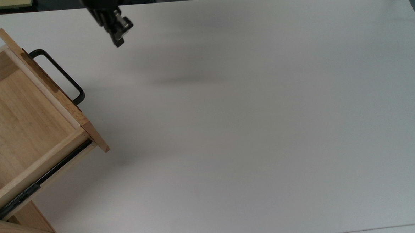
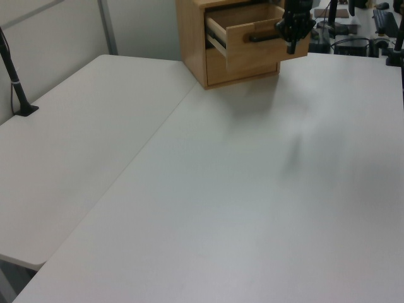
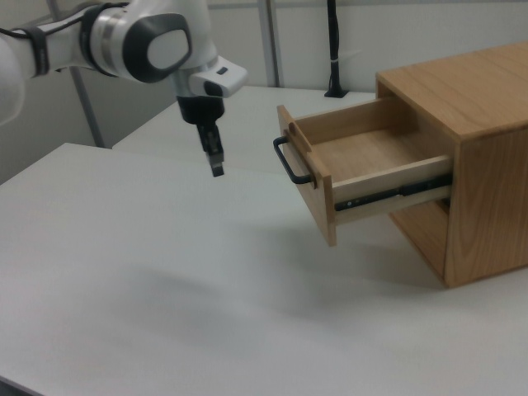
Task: Close the drawer by sliding it
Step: 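Move the gripper down toward the front panel of the open wooden drawer, then push the drawer front with the gripper into the wooden cabinet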
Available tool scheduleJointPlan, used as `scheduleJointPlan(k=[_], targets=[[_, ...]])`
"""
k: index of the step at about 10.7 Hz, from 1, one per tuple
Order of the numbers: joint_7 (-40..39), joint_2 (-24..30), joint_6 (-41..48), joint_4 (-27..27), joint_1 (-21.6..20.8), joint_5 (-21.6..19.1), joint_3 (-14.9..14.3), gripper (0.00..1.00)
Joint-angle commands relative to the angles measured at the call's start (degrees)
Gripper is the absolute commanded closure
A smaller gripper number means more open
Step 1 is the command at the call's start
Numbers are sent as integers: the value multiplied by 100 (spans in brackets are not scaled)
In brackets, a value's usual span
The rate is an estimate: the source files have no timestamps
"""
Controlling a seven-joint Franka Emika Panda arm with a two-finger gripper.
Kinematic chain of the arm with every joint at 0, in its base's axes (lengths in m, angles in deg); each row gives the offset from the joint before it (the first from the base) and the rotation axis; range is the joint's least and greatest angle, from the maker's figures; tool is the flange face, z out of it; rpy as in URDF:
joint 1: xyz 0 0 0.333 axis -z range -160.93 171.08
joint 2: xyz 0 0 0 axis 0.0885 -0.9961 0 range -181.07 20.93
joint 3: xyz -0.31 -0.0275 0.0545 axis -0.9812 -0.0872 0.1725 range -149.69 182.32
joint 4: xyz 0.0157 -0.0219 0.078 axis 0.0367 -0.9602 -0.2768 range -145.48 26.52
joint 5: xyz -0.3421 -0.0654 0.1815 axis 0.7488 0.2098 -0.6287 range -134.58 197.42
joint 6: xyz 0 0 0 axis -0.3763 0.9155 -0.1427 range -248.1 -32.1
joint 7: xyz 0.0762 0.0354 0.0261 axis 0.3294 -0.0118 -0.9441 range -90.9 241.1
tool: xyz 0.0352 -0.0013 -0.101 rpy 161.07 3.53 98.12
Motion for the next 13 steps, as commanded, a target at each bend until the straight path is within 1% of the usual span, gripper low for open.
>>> scheduleJointPlan(k=[1,2,3,4,6,7,9,11,12,13], targets=[[262,-843,-132,899,266,-15,-34,100],[262,-1036,-394,1050,328,46,-95,100],[271,-1143,-623,1138,337,38,-252,100],[262,-1240,-886,1217,338,38,-349,100],[253,-1363,-1536,1236,346,47,-586,100],[253,-1433,-1879,1236,346,134,-692,100],[262,-1731,-2791,1271,433,301,-815,100],[262,-2126,-3304,1717,548,415,-886,100],[262,-2250,-3567,1824,618,555,-895,100],[262,-2321,-3952,1825,636,791,-895,100]])
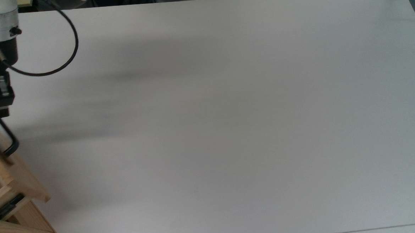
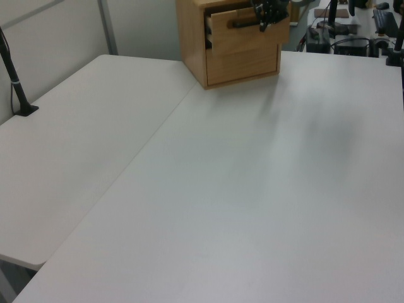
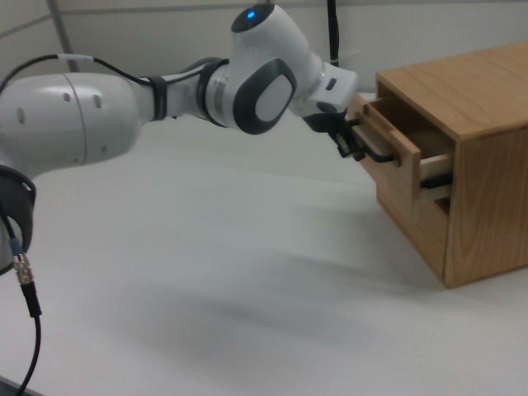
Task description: Close the drawer by sliding it
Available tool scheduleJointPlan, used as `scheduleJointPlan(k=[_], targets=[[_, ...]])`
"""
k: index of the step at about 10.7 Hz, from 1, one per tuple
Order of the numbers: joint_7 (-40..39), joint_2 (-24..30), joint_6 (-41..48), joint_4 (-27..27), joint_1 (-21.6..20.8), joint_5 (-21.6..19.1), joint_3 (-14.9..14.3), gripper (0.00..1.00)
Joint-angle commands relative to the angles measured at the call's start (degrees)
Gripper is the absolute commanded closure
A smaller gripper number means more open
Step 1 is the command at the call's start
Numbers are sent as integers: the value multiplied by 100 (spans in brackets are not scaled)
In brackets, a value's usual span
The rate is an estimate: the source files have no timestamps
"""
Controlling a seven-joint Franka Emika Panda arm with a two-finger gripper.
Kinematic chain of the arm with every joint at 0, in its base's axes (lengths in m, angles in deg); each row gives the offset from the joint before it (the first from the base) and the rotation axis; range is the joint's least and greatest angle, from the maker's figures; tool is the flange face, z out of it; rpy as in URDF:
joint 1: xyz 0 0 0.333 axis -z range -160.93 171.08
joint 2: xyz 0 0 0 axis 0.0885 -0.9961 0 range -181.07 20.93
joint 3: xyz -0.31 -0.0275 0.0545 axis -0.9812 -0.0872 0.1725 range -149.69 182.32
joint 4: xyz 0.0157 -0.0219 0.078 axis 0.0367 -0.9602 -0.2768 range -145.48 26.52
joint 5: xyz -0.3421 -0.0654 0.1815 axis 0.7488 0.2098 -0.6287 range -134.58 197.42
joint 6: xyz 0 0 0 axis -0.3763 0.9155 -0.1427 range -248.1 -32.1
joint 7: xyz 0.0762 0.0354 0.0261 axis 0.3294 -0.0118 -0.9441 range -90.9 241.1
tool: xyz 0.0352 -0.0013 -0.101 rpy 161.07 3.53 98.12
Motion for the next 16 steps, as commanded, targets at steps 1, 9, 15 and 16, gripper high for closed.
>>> scheduleJointPlan(k=[1,9,15,16], targets=[[122,-428,-904,427,71,624,-72,100],[70,-667,-2410,322,273,1285,-169,100],[-885,1291,453,-1234,-262,918,664,100],[-1654,1546,1369,-1234,-402,429,692,95]])
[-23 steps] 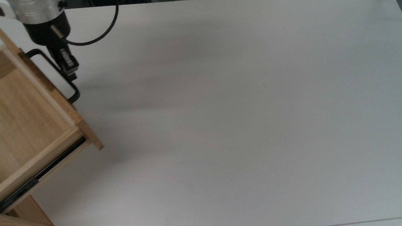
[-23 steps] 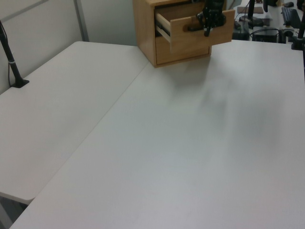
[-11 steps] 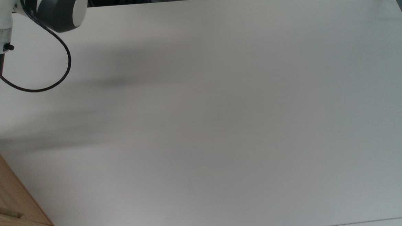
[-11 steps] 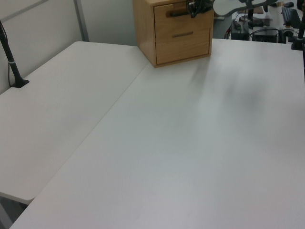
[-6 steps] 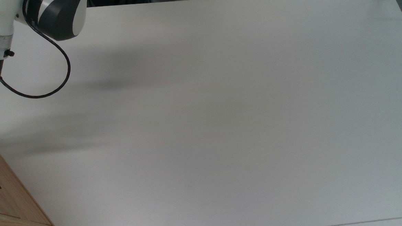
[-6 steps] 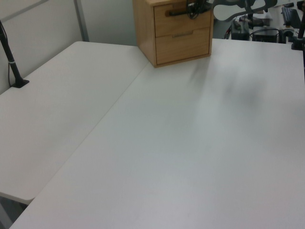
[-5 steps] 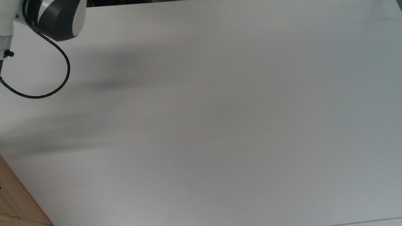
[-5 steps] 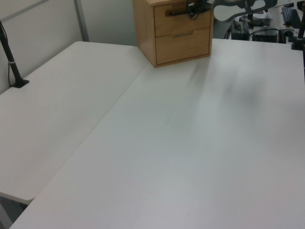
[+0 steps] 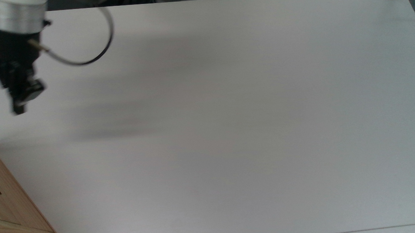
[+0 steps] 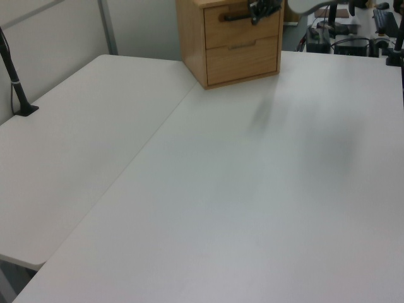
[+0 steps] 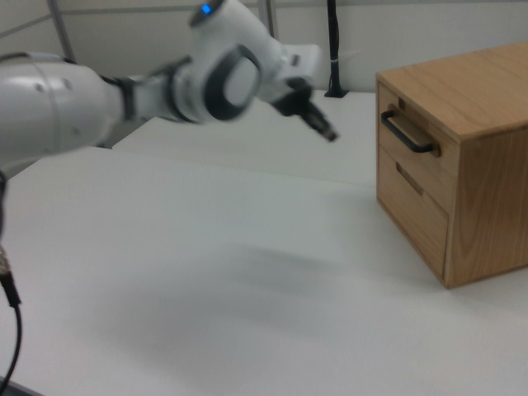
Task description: Close the drawer by sliding it
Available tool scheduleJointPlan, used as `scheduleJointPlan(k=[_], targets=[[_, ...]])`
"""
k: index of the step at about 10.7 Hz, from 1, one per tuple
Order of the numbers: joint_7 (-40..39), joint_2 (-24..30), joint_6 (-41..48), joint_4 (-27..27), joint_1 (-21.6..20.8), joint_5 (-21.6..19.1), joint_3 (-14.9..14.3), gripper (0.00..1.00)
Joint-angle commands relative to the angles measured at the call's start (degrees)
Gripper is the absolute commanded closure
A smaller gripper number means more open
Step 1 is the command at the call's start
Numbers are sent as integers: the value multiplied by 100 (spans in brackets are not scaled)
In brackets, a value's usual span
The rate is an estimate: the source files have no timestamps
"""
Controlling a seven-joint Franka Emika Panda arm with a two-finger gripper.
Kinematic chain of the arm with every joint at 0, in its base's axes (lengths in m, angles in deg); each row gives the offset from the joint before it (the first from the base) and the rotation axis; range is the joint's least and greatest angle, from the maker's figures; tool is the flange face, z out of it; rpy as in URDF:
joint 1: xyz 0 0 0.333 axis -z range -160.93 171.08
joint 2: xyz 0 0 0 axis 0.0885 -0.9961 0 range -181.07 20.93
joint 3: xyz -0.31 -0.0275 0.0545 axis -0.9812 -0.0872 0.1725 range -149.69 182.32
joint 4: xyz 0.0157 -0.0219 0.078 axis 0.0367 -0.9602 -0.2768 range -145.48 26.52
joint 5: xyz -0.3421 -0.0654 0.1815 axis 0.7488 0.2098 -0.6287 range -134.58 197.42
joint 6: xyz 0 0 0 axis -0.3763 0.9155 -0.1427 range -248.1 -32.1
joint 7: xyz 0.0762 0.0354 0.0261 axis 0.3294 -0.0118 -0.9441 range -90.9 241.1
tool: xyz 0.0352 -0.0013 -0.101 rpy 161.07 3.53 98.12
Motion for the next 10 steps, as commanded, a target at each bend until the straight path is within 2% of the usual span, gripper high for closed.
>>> scheduleJointPlan(k=[1,2,3,6,10], targets=[[-1937,1191,2410,-609,-424,-1147,128,73],[-2294,1376,2974,-609,-530,-1273,102,41],[-2306,1439,3363,-618,-705,-1266,93,0],[-2324,1527,4103,-592,-882,-1117,93,0],[-2306,1554,4193,-574,-900,-941,49,0]])
